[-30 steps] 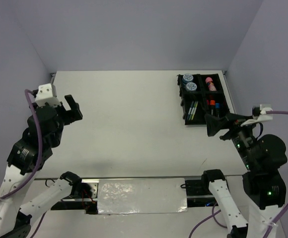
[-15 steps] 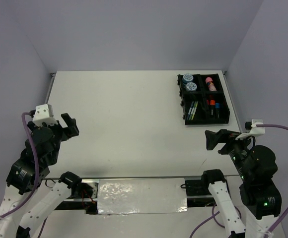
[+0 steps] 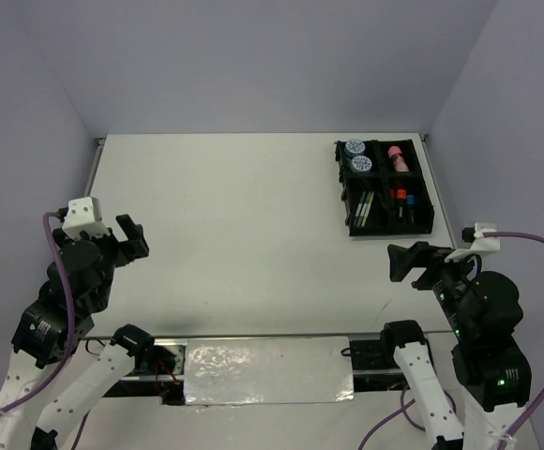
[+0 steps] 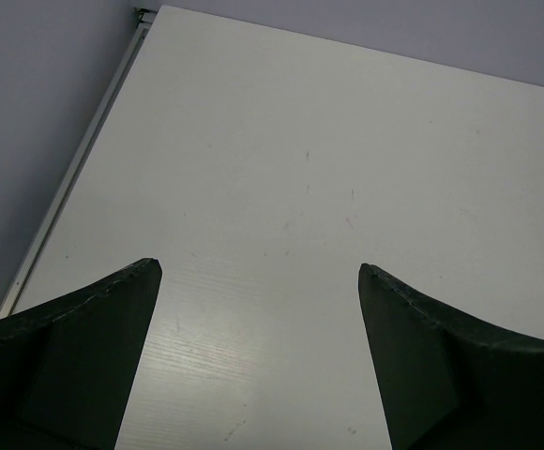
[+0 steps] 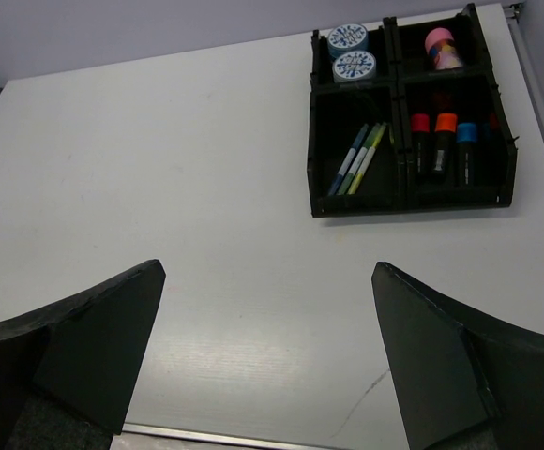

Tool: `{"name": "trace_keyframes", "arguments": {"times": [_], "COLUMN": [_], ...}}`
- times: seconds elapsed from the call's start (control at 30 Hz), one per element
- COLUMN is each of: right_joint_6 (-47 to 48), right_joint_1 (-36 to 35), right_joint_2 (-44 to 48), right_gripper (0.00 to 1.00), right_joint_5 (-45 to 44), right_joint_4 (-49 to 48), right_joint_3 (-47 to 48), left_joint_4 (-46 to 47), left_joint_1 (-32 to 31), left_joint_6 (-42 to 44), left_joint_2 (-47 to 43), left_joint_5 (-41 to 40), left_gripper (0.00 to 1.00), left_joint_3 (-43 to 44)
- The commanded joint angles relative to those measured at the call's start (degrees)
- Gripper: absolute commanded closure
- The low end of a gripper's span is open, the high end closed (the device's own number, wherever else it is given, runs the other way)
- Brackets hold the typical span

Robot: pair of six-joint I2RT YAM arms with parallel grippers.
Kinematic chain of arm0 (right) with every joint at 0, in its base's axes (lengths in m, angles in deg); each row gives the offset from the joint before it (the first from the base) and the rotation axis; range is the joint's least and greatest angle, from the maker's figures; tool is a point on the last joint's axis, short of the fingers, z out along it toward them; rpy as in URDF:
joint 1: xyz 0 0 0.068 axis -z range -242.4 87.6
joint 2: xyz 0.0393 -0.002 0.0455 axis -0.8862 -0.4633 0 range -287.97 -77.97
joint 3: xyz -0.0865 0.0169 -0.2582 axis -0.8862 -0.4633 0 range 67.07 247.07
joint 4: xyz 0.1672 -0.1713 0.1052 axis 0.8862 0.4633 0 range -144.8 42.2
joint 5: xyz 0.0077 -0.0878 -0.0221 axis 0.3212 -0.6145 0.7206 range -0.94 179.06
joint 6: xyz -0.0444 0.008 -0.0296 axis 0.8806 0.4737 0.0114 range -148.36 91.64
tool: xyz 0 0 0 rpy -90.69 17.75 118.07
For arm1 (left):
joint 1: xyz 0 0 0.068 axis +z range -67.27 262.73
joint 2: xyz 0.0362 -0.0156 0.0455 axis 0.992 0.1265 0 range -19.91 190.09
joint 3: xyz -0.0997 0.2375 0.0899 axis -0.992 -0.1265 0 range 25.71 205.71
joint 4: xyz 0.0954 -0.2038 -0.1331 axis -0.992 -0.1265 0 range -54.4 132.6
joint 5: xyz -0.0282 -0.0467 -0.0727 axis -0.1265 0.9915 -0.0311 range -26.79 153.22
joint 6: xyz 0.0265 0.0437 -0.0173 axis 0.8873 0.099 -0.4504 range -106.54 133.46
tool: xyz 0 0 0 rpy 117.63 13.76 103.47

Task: Sort the stationery into containers
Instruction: Reset both arms

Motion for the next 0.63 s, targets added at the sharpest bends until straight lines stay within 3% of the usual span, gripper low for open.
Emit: {"name": "trace_keyframes", "arguments": {"times": [0.0,0.6], "right_joint_6": [-0.29,-1.08], "right_joint_1": [-0.26,-0.34], "right_joint_2": [-0.97,-0.88], "right_gripper": [0.0,0.0], "right_joint_5": [-0.57,-1.37], "right_joint_4": [-0.82,-1.17], "right_joint_3": [0.9,-0.86], "left_joint_4": [2.37,4.12], "left_joint_1": [0.23,0.23], "left_joint_6": [1.66,1.57], "left_joint_2": [-0.5,-0.94], "left_joint_5": [-0.51,-0.77], "left_gripper": [0.01,0.01], "left_joint_3": [-0.53,-2.73]}}
